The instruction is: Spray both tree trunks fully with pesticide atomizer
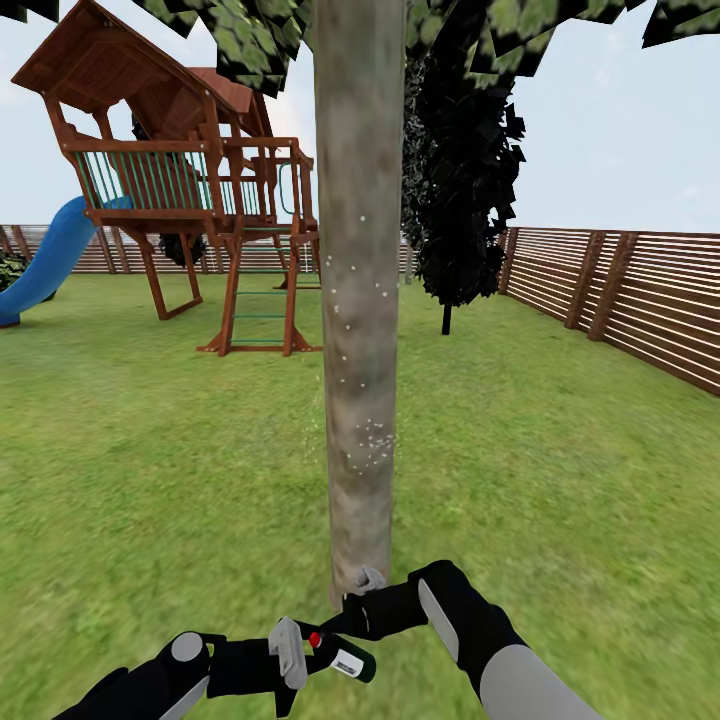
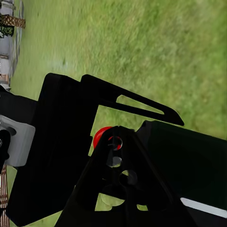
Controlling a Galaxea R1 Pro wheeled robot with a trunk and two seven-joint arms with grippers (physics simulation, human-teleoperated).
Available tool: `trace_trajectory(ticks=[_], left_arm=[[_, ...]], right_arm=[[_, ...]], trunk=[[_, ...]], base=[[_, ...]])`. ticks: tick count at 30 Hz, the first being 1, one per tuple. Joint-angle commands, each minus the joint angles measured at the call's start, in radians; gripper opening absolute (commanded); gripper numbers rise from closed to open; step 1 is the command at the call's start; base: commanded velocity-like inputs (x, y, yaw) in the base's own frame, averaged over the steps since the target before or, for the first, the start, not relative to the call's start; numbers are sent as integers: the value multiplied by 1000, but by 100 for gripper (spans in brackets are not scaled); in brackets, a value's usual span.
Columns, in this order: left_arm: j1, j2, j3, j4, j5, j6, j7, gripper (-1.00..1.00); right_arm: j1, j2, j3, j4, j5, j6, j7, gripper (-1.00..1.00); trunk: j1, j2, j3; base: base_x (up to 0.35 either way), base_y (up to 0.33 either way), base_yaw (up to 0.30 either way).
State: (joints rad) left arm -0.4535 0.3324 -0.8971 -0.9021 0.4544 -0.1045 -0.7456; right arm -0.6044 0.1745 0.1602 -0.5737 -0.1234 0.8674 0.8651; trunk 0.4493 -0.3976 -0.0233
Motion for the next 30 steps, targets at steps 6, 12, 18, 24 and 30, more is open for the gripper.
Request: trace_trajectory(ticks=[6, 12, 18, 24, 30], left_arm=[[-3, -1, -2, -4, 21, -5, 2, -100], [-3, -1, -2, -4, 21, -4, 2, -100], [-3, -2, -2, -4, 21, -4, 2, -100], [-3, -3, -2, -3, 21, -4, 2, -100], [-3, -6, -1, 5, 21, 13, 8, -100]], right_arm=[[0, 0, 3, -15, 5, 3, -5, -100], [1, 0, -20, -74, 5, 3, -1, -100], [2, -4, -78, -156, 6, 7, 9, -100], [4, -25, -148, -280, 6, 21, 15, -100], [8, -47, -179, -400, 19, 80, -86, -100]], trunk=[[1, -2, -2], [1, -2, -2], [1, -2, -2], [1, -2, -2], [1, -2, -2]], base=[[0, 0, 0], [0, 0, 0], [0, 0, 0], [0, 0, 0], [0, 0, 0]])
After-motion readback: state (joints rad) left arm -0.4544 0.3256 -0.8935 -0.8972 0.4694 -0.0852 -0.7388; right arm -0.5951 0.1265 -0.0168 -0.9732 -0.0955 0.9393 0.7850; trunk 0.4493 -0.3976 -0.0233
